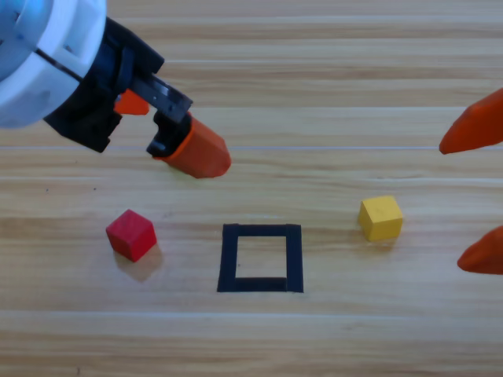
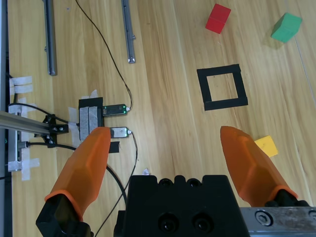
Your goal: Stack the blocks in the rectangular block: red at the bottom, yellow in the middle, green on top
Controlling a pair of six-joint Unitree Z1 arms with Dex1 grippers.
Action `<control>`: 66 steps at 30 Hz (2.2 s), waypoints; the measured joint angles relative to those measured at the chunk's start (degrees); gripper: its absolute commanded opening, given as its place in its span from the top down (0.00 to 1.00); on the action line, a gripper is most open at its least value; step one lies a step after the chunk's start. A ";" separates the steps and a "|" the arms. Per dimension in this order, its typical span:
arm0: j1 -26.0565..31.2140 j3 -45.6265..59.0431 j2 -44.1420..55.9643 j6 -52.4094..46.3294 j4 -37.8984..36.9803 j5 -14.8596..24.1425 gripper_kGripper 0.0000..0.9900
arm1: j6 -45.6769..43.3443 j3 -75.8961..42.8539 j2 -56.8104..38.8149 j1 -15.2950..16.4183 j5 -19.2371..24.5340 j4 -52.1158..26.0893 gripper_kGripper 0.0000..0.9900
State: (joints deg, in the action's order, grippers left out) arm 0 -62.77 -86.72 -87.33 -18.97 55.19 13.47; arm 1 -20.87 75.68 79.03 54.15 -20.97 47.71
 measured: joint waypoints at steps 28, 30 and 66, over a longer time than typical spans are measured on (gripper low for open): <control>1.27 0.00 -0.23 -0.81 0.21 1.21 0.01 | 18.65 0.02 8.70 0.22 27.03 -1.12 0.00; 3.59 0.00 -1.21 -1.97 0.94 1.20 0.02 | 19.11 0.02 8.70 0.15 27.03 -1.53 0.00; 25.75 20.57 -19.39 5.78 -17.95 -7.10 0.02 | 40.97 12.92 44.25 -6.77 30.68 -0.46 0.06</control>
State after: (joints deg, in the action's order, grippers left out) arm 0 -37.02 -66.15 -106.73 -13.19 37.24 6.36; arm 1 20.10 88.60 123.28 47.38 9.71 47.25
